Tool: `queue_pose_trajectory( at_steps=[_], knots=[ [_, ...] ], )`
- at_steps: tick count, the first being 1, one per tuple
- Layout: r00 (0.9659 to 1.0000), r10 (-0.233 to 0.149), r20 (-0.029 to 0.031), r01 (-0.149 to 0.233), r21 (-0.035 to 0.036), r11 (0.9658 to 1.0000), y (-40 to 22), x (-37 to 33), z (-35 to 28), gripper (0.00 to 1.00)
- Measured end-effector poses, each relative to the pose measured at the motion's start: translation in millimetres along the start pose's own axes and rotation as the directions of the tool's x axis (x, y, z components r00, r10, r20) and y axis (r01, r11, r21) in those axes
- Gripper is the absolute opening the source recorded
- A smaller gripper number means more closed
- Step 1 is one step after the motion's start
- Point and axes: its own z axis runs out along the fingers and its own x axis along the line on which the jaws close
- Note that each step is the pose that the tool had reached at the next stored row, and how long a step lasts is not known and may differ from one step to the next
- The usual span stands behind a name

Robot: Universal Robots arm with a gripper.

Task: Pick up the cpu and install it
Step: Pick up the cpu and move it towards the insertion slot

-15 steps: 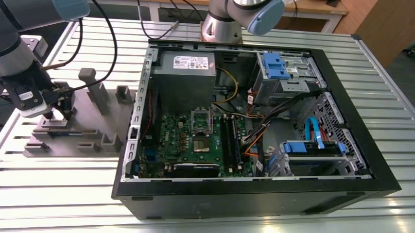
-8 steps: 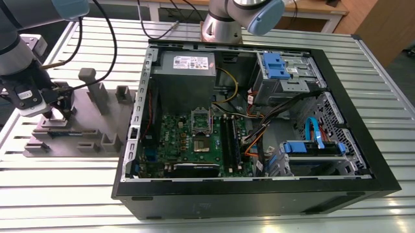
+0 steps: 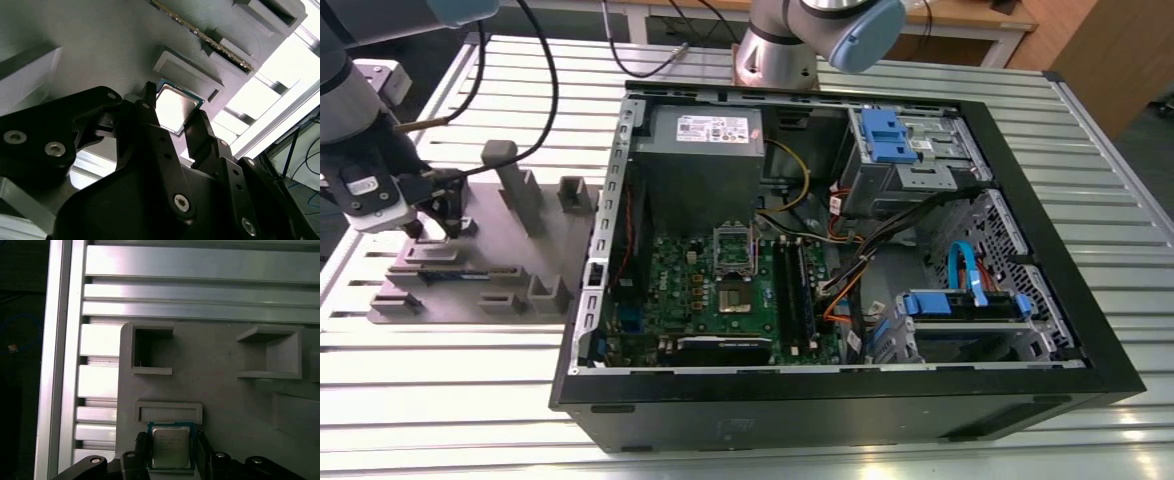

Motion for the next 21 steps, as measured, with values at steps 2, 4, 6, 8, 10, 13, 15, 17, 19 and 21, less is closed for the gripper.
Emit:
queue_pose_trajectory(
  at_steps=[2,4,6,8,10,13,15,17,19,21],
  knots=[
    [1.0,0.0,-0.0001,0.0,0.0,1.0,0.1,0.0,-2.2,0.47],
    [1.0,0.0,0.0001,0.0,-0.0001,1.0,0.2,0.0,-2.1,0.47],
    [1.0,0.0,0.0001,0.0,-0.0001,1.0,0.1,0.0,-2.2,0.47],
    [1.0,0.0,-0.0001,0.0,0.0,1.0,0.1,0.0,-2.6,0.47],
    [1.0,0.0,-0.0001,0.0,0.0,1.0,0.2,0.0,-2.9,0.47],
    [1.0,0.0,-0.0002,0.0,0.0,1.0,0.2,0.0,-3.6,0.47],
    [1.0,0.0,-0.0001,0.0,0.0,1.0,0.2,0.0,-4.0,0.47],
    [1.0,0.0,0.0,0.0,0.0,1.0,0.3,0.0,-4.5,0.47],
    [1.0,0.0,-0.0001,0.0,0.0001,1.0,0.4,0.1,-6.7,0.47],
    [1.0,0.0,-0.0001,0.0,0.0001,1.0,0.4,0.1,-6.8,0.47]
  ],
)
